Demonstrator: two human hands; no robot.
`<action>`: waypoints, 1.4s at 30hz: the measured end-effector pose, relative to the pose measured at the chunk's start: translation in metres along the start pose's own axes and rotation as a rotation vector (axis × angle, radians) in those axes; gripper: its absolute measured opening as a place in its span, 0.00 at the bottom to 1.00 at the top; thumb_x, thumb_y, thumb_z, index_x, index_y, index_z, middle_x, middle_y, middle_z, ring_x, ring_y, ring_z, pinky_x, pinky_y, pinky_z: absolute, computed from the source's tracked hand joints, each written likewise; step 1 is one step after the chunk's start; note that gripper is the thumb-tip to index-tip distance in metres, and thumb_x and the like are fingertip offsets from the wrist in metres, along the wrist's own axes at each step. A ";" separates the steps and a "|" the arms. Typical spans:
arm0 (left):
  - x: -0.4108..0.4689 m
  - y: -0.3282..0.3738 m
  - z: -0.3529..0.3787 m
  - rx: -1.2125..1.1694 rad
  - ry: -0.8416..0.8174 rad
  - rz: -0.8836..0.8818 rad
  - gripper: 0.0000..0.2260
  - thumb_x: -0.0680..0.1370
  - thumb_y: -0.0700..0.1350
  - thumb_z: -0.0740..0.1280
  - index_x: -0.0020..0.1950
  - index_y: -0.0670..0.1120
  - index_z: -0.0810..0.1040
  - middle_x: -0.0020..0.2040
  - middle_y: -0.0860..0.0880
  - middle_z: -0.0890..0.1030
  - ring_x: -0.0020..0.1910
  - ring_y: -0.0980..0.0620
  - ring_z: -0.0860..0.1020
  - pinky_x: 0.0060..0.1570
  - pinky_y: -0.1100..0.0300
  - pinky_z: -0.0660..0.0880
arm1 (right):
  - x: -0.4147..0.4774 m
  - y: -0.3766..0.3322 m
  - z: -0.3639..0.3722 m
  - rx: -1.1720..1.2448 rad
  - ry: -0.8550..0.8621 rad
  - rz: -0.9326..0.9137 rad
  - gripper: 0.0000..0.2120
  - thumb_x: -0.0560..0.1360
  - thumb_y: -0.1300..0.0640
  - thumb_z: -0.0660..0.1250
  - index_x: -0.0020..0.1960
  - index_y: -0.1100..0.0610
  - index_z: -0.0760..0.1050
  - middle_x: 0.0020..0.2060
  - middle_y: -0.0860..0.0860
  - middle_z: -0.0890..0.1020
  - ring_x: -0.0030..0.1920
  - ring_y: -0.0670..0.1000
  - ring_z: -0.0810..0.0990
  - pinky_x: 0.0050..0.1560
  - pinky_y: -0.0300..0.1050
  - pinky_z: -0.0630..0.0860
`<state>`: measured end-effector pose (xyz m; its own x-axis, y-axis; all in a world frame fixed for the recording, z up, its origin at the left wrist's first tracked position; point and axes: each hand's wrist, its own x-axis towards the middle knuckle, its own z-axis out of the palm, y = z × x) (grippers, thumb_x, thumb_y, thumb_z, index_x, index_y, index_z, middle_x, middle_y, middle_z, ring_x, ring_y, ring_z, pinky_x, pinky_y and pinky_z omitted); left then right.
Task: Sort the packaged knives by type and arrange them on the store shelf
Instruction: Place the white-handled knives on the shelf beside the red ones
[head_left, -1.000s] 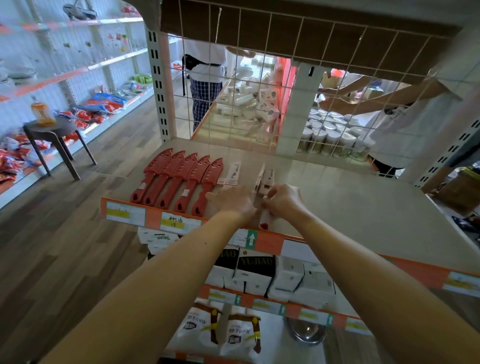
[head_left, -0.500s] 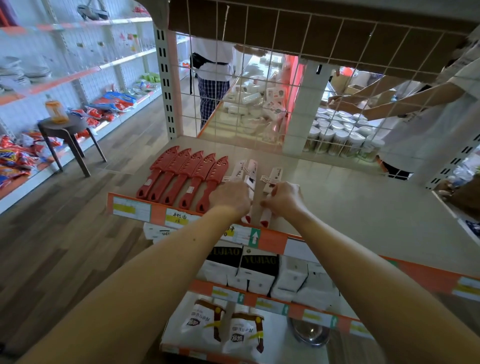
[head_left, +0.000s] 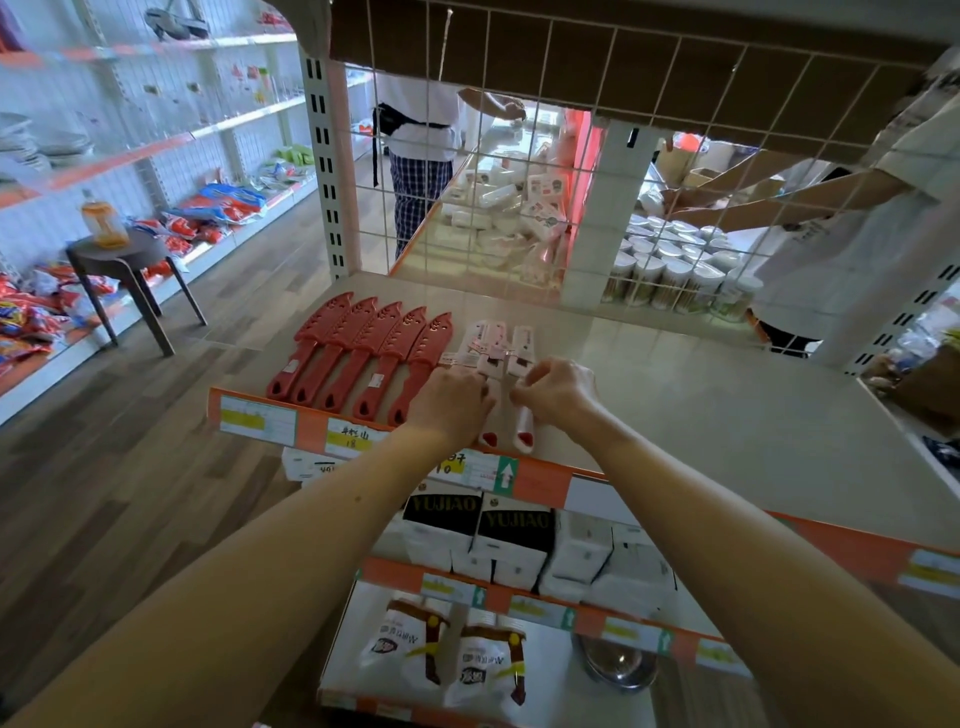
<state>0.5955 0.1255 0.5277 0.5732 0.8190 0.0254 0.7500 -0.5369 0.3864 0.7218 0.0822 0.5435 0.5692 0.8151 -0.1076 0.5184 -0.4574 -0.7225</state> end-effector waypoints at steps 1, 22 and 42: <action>0.001 -0.002 0.002 0.009 -0.010 0.010 0.15 0.81 0.47 0.56 0.55 0.41 0.78 0.58 0.44 0.78 0.57 0.45 0.75 0.61 0.54 0.69 | 0.000 -0.001 0.001 -0.009 -0.009 -0.012 0.09 0.71 0.59 0.69 0.50 0.61 0.79 0.42 0.52 0.75 0.40 0.48 0.75 0.45 0.39 0.77; -0.005 -0.006 0.002 0.124 -0.177 0.099 0.18 0.82 0.49 0.48 0.67 0.45 0.68 0.67 0.43 0.72 0.68 0.44 0.69 0.65 0.48 0.67 | -0.012 0.000 0.002 -0.115 -0.008 -0.100 0.09 0.74 0.59 0.65 0.53 0.60 0.76 0.44 0.51 0.73 0.43 0.51 0.75 0.47 0.44 0.77; -0.021 0.001 -0.013 0.024 -0.248 0.160 0.18 0.83 0.46 0.51 0.72 0.44 0.65 0.74 0.43 0.62 0.73 0.46 0.62 0.68 0.56 0.61 | -0.019 -0.001 0.009 -0.158 0.099 -0.082 0.09 0.75 0.61 0.64 0.54 0.62 0.78 0.52 0.60 0.80 0.48 0.56 0.79 0.48 0.45 0.76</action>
<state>0.5802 0.1099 0.5393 0.7456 0.6508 -0.1432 0.6497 -0.6620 0.3738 0.7051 0.0705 0.5398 0.5769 0.8166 0.0205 0.6547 -0.4473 -0.6093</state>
